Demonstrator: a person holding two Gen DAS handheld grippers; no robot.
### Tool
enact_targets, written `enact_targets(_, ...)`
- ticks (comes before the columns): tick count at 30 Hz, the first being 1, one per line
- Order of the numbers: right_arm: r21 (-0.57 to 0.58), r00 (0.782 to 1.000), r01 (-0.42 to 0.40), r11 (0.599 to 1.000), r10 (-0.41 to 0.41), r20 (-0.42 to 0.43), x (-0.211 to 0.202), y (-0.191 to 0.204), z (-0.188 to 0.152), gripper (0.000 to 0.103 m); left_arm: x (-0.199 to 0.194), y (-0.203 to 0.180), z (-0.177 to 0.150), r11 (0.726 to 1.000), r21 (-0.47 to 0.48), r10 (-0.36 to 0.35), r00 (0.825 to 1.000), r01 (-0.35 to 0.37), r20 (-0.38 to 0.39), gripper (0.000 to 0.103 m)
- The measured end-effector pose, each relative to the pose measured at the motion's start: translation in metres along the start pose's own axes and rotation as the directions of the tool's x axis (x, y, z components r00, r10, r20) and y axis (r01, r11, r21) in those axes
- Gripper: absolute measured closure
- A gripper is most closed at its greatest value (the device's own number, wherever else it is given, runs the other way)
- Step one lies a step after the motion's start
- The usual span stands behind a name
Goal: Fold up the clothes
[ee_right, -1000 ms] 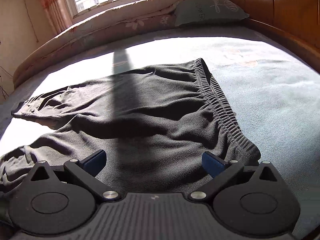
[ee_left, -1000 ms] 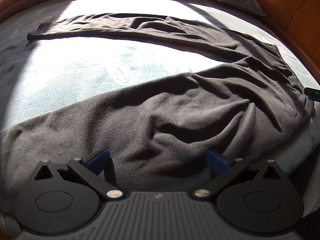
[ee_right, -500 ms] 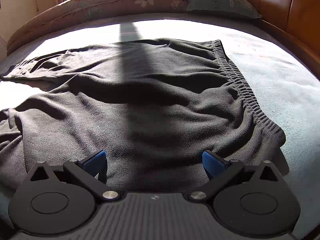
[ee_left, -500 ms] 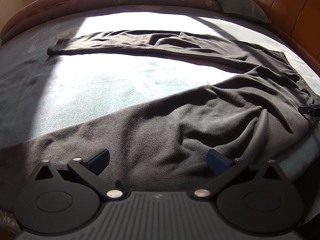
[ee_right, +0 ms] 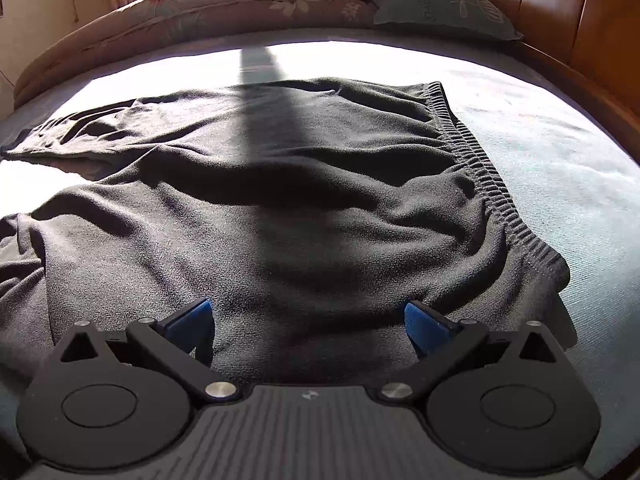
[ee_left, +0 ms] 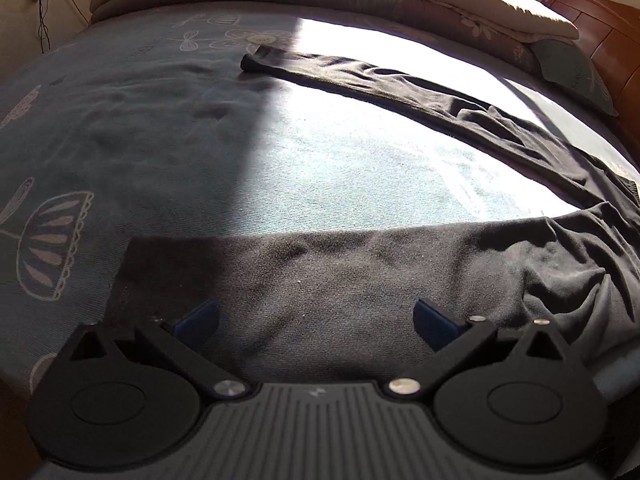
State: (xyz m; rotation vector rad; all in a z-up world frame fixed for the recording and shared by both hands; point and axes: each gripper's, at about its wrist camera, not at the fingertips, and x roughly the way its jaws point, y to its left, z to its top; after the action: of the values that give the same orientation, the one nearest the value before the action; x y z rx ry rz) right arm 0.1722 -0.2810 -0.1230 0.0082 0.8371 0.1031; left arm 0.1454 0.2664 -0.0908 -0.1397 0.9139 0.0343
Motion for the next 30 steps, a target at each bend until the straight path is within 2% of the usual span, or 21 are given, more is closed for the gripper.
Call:
enact_targets(4, -0.001, 1.0, 0.004, 1.0, -0.004, 0.001, 0.0, 0.001, 0.0, 0.0, 0.02, 0.009, 0.013, 0.999, -0.031, -0.009, 1.0, 0.009, -0.012, 0.001)
enact_targets(8, -0.003, 1.0, 0.003, 1.0, -0.003, -0.01, 0.0, 0.001, 0.001, 0.0, 0.033, 0.025, 0.007, 0.993, -0.09, 0.081, 0.996, -0.082, -0.024, 0.001)
enact_targets(11, -0.003, 1.0, 0.001, 1.0, -0.002, -0.013, 0.0, 0.0, 0.001, 0.0, 0.028, 0.029, 0.01, 0.986, -0.136, 0.095, 0.995, -0.099, -0.033, 0.001)
enact_targets(14, -0.003, 1.0, 0.004, 1.0, -0.004, -0.007, -0.001, 0.001, 0.0, 0.0, 0.02, 0.008, 0.013, 0.994, -0.068, 0.085, 0.996, -0.087, -0.03, 0.001)
enact_targets(17, -0.002, 1.0, 0.005, 1.0, -0.005, 0.004, -0.001, 0.001, -0.002, 0.0, 0.019, -0.027, 0.01, 0.999, 0.029, 0.018, 1.0, -0.017, -0.025, 0.001)
enact_targets(20, -0.004, 1.0, 0.005, 1.0, -0.005, 0.006, -0.001, 0.0, -0.002, 0.0, 0.023, -0.062, 0.004, 0.991, 0.119, -0.057, 0.998, 0.061, -0.034, 0.001)
enact_targets(22, -0.006, 1.0, 0.004, 1.0, -0.004, 0.01, -0.001, 0.0, -0.002, 0.0, 0.035, -0.077, -0.003, 0.989, 0.143, -0.036, 0.998, 0.043, -0.052, 0.001)
enact_targets(25, -0.01, 1.0, 0.004, 1.0, -0.004, 0.006, -0.001, 0.001, -0.002, 0.0, 0.034, -0.086, -0.008, 0.99, 0.143, 0.006, 1.0, -0.003, -0.02, 0.0)
enact_targets(30, -0.015, 0.994, -0.01, 1.0, 0.009, -0.11, -0.002, 0.008, 0.018, 0.0, 0.029, -0.082, -0.002, 0.994, 0.107, 0.011, 0.999, -0.007, -0.043, 0.0)
